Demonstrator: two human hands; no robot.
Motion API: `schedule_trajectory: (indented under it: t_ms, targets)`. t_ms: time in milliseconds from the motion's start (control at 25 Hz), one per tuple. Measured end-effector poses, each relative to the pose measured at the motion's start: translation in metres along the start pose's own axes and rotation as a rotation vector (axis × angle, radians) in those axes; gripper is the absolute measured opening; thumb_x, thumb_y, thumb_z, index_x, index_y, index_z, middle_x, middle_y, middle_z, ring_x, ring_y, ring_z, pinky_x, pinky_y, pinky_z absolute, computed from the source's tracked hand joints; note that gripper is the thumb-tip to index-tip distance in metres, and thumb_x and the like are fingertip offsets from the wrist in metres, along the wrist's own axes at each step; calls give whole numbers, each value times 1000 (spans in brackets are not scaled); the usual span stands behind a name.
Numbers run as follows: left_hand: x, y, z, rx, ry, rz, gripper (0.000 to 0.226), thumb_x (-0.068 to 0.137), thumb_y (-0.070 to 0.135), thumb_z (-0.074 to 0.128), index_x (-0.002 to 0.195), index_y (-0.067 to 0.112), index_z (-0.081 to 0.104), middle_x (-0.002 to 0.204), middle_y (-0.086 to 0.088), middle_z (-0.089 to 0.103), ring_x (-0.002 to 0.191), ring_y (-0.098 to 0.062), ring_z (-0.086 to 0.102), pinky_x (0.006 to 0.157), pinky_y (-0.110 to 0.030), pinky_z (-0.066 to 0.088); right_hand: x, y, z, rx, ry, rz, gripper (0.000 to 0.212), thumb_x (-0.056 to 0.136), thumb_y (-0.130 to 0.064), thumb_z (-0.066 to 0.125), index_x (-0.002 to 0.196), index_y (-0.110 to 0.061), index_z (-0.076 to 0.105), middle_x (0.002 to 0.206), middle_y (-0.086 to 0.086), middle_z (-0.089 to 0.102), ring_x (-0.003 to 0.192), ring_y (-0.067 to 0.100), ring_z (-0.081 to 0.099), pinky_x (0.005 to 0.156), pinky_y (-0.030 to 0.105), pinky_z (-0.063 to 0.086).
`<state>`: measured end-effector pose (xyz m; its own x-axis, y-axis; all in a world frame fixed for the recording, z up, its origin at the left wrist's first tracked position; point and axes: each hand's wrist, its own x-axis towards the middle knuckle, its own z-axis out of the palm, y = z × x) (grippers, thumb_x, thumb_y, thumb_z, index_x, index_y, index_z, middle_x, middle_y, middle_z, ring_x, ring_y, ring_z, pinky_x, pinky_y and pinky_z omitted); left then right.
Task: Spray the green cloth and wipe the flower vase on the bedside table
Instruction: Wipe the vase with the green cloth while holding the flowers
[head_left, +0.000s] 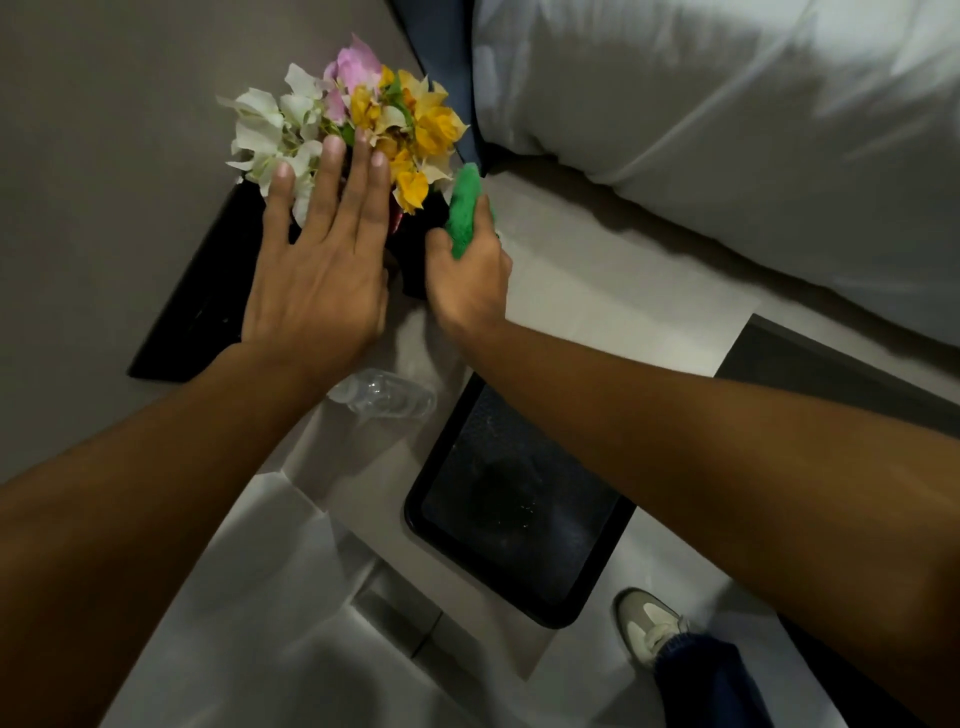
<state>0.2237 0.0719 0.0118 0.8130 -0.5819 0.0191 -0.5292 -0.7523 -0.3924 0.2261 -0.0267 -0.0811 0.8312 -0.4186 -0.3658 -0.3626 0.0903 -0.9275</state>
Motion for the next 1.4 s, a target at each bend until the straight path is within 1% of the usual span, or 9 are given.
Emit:
schedule_trajectory:
  t_ms: [80,200,400,720,840,960,1120,1280,1400]
  targets:
    - [0,1,-2,-16,-3,8,69,99,22,39,152,-1,1,162,-18,6,150,-30,-2,118,-56,1,8,-1,-2,-45,-16,-86,76,78,-36,43,149,-16,30,144,18,50,130,36,49,105,52,44]
    - [1,4,-5,-28,-29,3,70,99,23,40,152,-1,0,162,-19,5,150,-30,-3,119,-55,2,-4,16,-3,-147,-82,-159,84,79,-34,47,154,-15,15,163,10,19,150,29,16,120,53,21]
    - [2,3,-6,-16,-54,-3,75,98,24,43,152,0,-3,162,-19,3,150,-29,-5,119,-53,0,-12,24,-7,-200,-199,-37,97,82,-29,61,155,-27,-4,165,8,-8,152,30,-6,116,60,10]
    - [2,4,-7,5,-92,-2,82,95,29,48,151,-3,-3,161,-23,4,150,-31,-5,119,-54,2,-14,7,-5,20,-110,-61,75,89,-7,48,155,-13,12,165,7,11,152,31,5,121,48,12]
    - [1,5,-8,14,-91,-12,84,94,31,48,151,-3,-4,161,-23,4,150,-31,-5,119,-54,2,-16,1,-8,74,-109,-143,73,89,-3,45,154,-10,14,164,7,14,152,29,8,121,43,14]
    - [1,5,-9,26,-96,-11,86,94,31,49,150,-3,-5,161,-23,3,150,-31,-5,119,-54,2,-20,13,-6,-8,-142,-189,73,89,-9,41,154,-5,8,165,12,6,152,28,4,121,41,11]
    - [2,5,-8,28,-92,-7,88,93,31,52,150,-2,-6,161,-23,4,150,-32,-4,119,-54,3,-31,26,-6,-98,-207,-46,74,92,-2,43,153,0,1,164,16,-1,152,29,-1,124,43,10]
    - [1,6,-9,8,-96,-15,89,93,30,52,148,0,-12,161,-23,2,150,-32,-4,119,-53,1,-33,9,-16,-55,-225,-35,67,95,0,40,153,-1,6,164,15,5,152,27,6,120,31,6]
    - [1,7,-8,-4,-91,-19,87,93,26,53,150,-2,-6,161,-23,3,150,-32,-3,119,-53,1,-21,-12,-19,-17,-184,-117,66,94,1,41,153,-1,12,163,17,12,151,28,10,116,26,8]
